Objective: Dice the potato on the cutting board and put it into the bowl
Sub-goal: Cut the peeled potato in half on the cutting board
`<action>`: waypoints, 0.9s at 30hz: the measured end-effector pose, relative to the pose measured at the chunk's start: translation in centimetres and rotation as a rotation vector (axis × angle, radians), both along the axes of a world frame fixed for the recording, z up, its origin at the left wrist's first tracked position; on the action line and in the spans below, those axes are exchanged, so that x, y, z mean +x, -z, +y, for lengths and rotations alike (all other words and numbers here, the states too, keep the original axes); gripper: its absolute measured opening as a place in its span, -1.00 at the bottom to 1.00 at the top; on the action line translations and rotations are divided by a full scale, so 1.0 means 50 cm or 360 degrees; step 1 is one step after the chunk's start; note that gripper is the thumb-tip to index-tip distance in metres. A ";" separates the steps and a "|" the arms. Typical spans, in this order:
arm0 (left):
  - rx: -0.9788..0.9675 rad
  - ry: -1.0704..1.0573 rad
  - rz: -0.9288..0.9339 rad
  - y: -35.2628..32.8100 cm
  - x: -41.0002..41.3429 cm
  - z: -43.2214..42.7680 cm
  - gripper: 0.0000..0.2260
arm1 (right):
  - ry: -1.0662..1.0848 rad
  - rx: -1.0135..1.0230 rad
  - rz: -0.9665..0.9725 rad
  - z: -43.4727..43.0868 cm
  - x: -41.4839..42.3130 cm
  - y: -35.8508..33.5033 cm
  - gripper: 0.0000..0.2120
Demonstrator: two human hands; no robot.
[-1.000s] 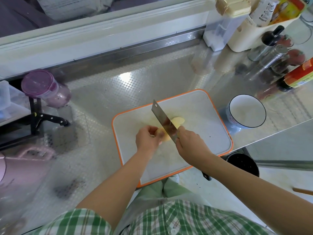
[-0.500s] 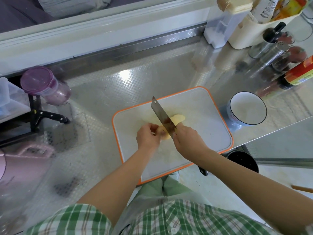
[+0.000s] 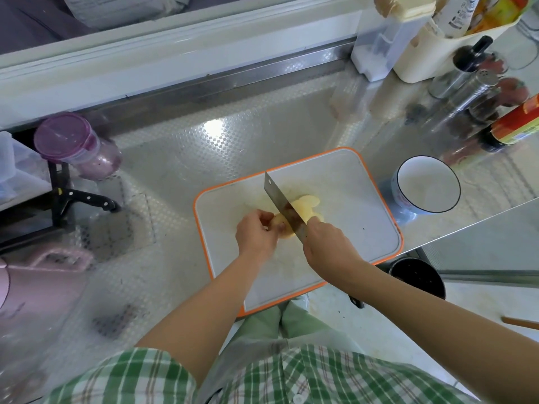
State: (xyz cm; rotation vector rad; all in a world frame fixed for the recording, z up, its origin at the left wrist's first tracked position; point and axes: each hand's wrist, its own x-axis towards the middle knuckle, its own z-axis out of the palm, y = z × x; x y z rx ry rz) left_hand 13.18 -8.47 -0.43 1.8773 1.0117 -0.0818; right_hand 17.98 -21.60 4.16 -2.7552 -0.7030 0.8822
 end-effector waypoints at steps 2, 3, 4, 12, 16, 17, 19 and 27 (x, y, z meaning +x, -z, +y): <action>0.0026 0.0031 -0.0002 -0.001 -0.001 -0.002 -0.77 | -0.0021 -0.0023 -0.0022 -0.006 -0.002 0.003 -0.96; 0.0031 0.0035 -0.0011 -0.001 -0.001 -0.002 -0.76 | -0.0009 -0.0015 -0.0025 -0.002 -0.001 0.007 -0.95; 0.0029 0.0038 -0.0025 -0.002 -0.001 -0.003 -0.76 | 0.0011 -0.0005 -0.0024 0.005 0.001 0.011 -0.96; -0.0179 -0.0069 -0.0103 0.011 -0.005 0.006 -0.81 | 0.0033 -0.0013 0.0023 0.013 0.005 0.031 -0.93; -0.0191 -0.0044 -0.0148 0.016 -0.005 0.010 -0.81 | 0.0023 -0.0023 -0.0016 0.013 0.001 0.040 -0.92; -0.0199 -0.0039 -0.0156 0.018 -0.005 0.011 -0.82 | 0.0030 -0.0017 -0.0014 0.018 0.002 0.044 -0.92; -0.0221 -0.0047 -0.0159 0.019 -0.005 0.013 -0.83 | 0.0065 0.0014 0.0009 0.027 0.002 0.053 -0.93; -0.0332 -0.0045 -0.0190 0.022 -0.007 0.023 -0.86 | 0.0069 0.0116 0.0023 0.002 0.006 0.064 -0.89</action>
